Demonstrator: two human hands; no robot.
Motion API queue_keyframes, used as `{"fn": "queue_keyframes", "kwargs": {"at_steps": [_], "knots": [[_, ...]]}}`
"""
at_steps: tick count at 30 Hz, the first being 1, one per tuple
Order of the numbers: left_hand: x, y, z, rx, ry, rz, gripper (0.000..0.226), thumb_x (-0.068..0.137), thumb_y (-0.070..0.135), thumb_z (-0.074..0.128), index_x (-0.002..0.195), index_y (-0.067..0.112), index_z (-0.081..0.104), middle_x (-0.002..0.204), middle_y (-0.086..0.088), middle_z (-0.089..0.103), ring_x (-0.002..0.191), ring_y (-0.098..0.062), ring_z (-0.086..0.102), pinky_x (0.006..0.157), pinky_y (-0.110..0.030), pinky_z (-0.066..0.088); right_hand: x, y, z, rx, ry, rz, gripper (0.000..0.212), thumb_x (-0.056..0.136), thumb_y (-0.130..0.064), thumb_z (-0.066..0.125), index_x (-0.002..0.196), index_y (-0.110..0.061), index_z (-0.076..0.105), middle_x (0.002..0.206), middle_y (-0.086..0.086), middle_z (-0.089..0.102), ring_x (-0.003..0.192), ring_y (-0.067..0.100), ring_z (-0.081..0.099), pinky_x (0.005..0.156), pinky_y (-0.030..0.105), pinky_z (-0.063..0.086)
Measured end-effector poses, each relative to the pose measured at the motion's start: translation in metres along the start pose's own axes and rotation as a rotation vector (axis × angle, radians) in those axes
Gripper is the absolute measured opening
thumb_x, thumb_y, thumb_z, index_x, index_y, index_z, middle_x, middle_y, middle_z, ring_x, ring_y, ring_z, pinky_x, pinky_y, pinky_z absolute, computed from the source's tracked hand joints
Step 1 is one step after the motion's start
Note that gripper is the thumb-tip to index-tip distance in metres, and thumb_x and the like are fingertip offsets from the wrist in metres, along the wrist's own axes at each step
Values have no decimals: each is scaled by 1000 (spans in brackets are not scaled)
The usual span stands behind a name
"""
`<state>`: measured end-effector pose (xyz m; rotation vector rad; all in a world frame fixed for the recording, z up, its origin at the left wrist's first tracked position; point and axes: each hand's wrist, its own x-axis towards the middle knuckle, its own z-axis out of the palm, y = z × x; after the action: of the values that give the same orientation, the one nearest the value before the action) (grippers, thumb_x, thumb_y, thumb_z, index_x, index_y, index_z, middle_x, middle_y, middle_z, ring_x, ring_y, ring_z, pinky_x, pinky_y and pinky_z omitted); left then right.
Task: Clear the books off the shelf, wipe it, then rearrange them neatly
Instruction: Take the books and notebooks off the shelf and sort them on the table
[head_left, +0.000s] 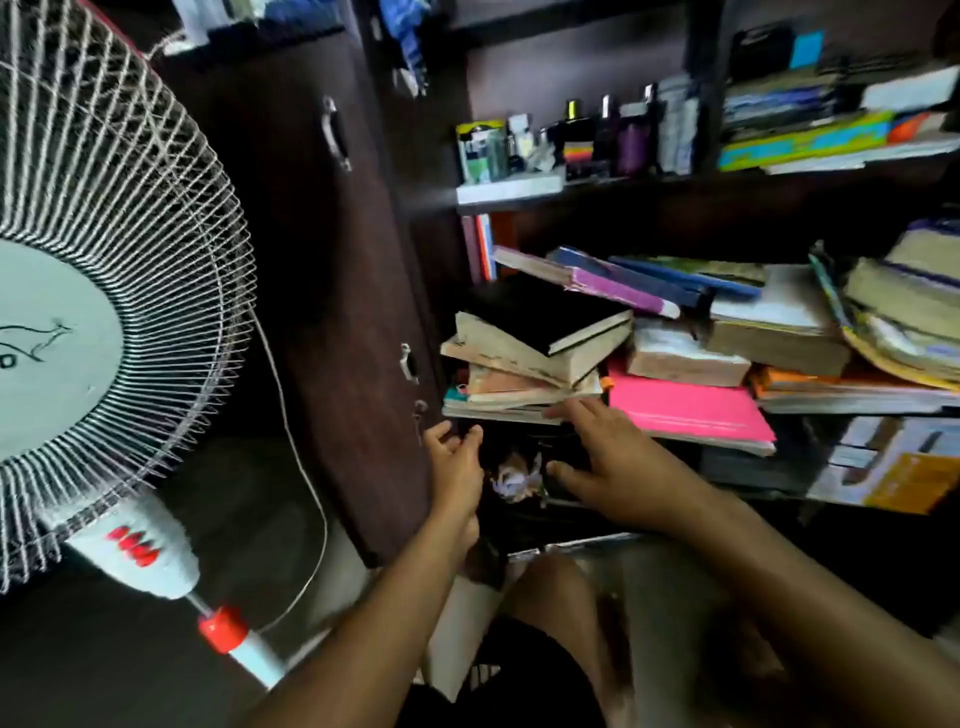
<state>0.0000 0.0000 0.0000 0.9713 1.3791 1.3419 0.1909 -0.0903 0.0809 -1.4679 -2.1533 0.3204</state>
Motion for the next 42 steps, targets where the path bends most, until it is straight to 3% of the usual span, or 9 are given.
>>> {"fn": "queue_keyframes", "kwargs": {"at_steps": [5, 9, 17, 22, 27, 31, 36, 40, 42], "knots": [[59, 9, 15, -256, 50, -287, 38, 104, 50, 49, 117, 19, 65, 99, -3, 75, 87, -17, 72, 68, -34, 59, 97, 27, 41, -348, -104, -308, 55, 90, -28, 56, 143, -17, 45, 144, 12, 48, 134, 35, 45, 109, 49, 39], [86, 21, 33, -285, 23, -324, 33, 103, 42, 51, 96, 18, 73, 76, -1, 76, 62, -11, 73, 50, -24, 55, 127, 60, 59, -480, -60, -472, 59, 80, -21, 58, 138, -15, 50, 137, 20, 54, 131, 40, 49, 117, 52, 32], [88, 22, 36, -270, 61, -293, 15, 99, 27, 64, 96, 14, 69, 91, -11, 75, 80, -22, 72, 49, -31, 58, 137, 62, 51, -590, -42, -357, 87, 65, -17, 77, 146, -13, 47, 139, 12, 56, 126, 32, 54, 116, 43, 33], [83, 27, 40, -193, 131, -248, 18, 101, 20, 61, 115, 8, 63, 101, -10, 72, 84, -18, 69, 63, -36, 61, 141, 78, 39, -681, -69, -309, 73, 93, -20, 59, 159, -17, 27, 164, 7, 30, 151, 22, 29, 125, 40, 6], [82, 13, 39, -106, 180, -162, 23, 91, 34, 71, 93, 12, 65, 98, -11, 75, 87, -24, 74, 80, -52, 63, 142, 88, 26, -677, -178, -294, 74, 103, -39, 46, 162, -24, 5, 171, -3, 4, 156, 11, 2, 121, 32, -17], [79, 13, 36, -147, 169, -177, 27, 90, 34, 77, 96, 11, 64, 98, -9, 74, 88, -23, 74, 79, -48, 64, 153, 99, 19, -661, -239, -265, 76, 99, -62, 23, 162, -27, -2, 170, -5, -3, 155, 7, -6, 121, 34, -17], [72, 11, 35, -175, 161, -179, 13, 96, 14, 68, 102, 9, 57, 106, -13, 69, 92, -25, 72, 63, -34, 63, 164, 104, 26, -641, -233, -222, 78, 101, -65, 27, 162, -28, -3, 170, -4, -2, 155, 9, -6, 125, 40, -13], [71, 8, 37, 82, 241, -59, 28, 81, 40, 74, 95, 17, 65, 113, -12, 67, 94, -25, 69, 82, -44, 61, 171, 100, 27, -632, -230, -150, 81, 99, -67, 33, 162, -28, -1, 171, -3, 1, 155, 10, -3, 125, 42, -13], [65, 14, 38, 322, 306, 52, 34, 85, 40, 73, 99, 10, 67, 116, -10, 58, 99, -27, 63, 87, -36, 53, 169, 93, 31, -557, -238, -103, 87, 97, -71, 37, 162, -26, 2, 170, -2, 3, 156, 12, 1, 124, 43, -16]]}}
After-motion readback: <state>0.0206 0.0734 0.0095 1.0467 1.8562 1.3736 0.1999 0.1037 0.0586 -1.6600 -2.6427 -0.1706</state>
